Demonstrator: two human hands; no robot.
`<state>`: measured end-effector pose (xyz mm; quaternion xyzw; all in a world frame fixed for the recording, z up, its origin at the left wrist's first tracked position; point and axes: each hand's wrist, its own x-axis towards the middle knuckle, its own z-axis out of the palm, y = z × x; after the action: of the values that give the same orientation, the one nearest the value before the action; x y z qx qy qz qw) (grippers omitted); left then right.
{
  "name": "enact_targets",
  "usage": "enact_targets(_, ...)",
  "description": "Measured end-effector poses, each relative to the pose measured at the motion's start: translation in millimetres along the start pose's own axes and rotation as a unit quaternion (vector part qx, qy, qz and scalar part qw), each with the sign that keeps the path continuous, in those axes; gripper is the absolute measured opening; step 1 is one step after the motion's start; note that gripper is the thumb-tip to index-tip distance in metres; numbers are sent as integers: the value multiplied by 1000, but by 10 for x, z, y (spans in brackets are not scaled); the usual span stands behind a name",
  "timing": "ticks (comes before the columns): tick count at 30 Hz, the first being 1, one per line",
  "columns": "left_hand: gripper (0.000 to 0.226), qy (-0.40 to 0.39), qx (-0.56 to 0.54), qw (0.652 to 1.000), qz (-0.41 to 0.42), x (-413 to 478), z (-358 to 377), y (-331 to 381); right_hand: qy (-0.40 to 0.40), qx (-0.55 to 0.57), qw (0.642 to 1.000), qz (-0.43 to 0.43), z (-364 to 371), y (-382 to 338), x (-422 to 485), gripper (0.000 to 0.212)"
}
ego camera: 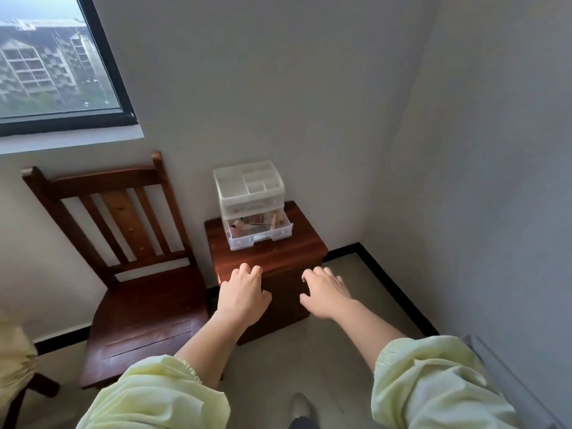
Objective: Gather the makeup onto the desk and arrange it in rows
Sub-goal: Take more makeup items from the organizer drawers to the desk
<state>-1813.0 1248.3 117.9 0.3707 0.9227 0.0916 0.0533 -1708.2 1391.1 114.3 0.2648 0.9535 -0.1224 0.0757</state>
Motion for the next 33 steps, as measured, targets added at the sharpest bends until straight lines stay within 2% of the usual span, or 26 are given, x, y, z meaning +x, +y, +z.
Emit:
enact_targets(6,35,-16,-56,996,-68,1323,223,-213,-44,-8,999,-24,-90,190,1475,36)
enact_targets(12,35,-11,-92,990,-106,2150,444,-474,-64,8,998,-25,-77,217,2470,43)
enact_targets(21,24,-35,-105,989,-102,3087,825,-918,-23,34,999,-5,97,97,3457,28)
enact_targets(25,32,-57,-97,989,-99,3320,979,-1116,-23,38,999,23,200,30,3755,31)
enact_targets(28,44,-82,-54,991,-92,3487,1080,-1208,-23,26,998,50,247,-64,3960,34)
enact_targets(33,42,-164,143,975,-39,3653,1162,-1125,-60,-57,994,75,355,-164,4218,38)
